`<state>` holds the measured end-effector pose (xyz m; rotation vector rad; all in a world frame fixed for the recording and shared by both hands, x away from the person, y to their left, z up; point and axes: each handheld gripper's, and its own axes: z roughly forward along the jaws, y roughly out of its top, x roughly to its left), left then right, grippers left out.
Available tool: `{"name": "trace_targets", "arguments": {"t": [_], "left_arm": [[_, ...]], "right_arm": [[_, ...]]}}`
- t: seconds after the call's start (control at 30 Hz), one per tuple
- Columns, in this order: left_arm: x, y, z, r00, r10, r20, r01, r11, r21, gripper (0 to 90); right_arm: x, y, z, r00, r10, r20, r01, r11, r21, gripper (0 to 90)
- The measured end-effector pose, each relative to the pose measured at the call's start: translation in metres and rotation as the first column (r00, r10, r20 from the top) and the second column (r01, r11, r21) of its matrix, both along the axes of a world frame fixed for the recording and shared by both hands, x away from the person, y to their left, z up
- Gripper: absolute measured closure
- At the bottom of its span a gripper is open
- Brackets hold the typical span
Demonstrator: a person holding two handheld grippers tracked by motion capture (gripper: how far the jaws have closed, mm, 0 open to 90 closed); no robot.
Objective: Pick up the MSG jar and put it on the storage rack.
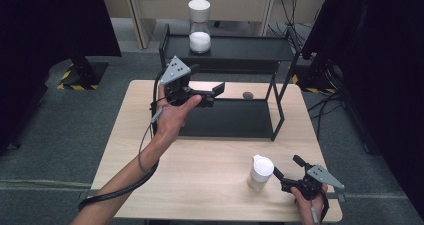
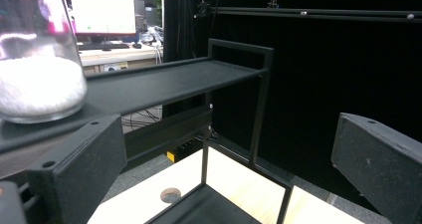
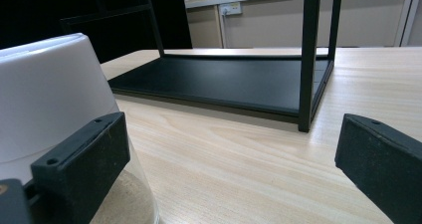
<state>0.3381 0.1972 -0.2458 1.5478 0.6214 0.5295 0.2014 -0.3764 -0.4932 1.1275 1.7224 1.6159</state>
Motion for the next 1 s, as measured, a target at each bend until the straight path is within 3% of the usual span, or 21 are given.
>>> {"name": "trace_targets", "arguments": {"t": [0.37,0.6,1.0], "left_arm": [[-0.012,0.003,-0.033,0.9998,-0.012,0.014,0.011,0.9996,0.025,0.1],[-0.024,0.006,-0.056,0.9992,-0.026,0.029,0.026,0.9996,0.009,0.1],[-0.037,0.012,-0.092,0.9989,-0.043,0.020,0.044,0.9990,-0.013,0.1]], "right_arm": [[0.000,0.000,0.000,1.0000,-0.001,0.001,0.001,1.0000,-0.003,1.0],[0.000,0.000,0.000,1.0000,-0.001,0.000,0.001,1.0000,0.001,1.1],[0.000,0.000,0.000,1.0000,0.000,0.001,0.000,1.0000,0.001,1.0]]}}
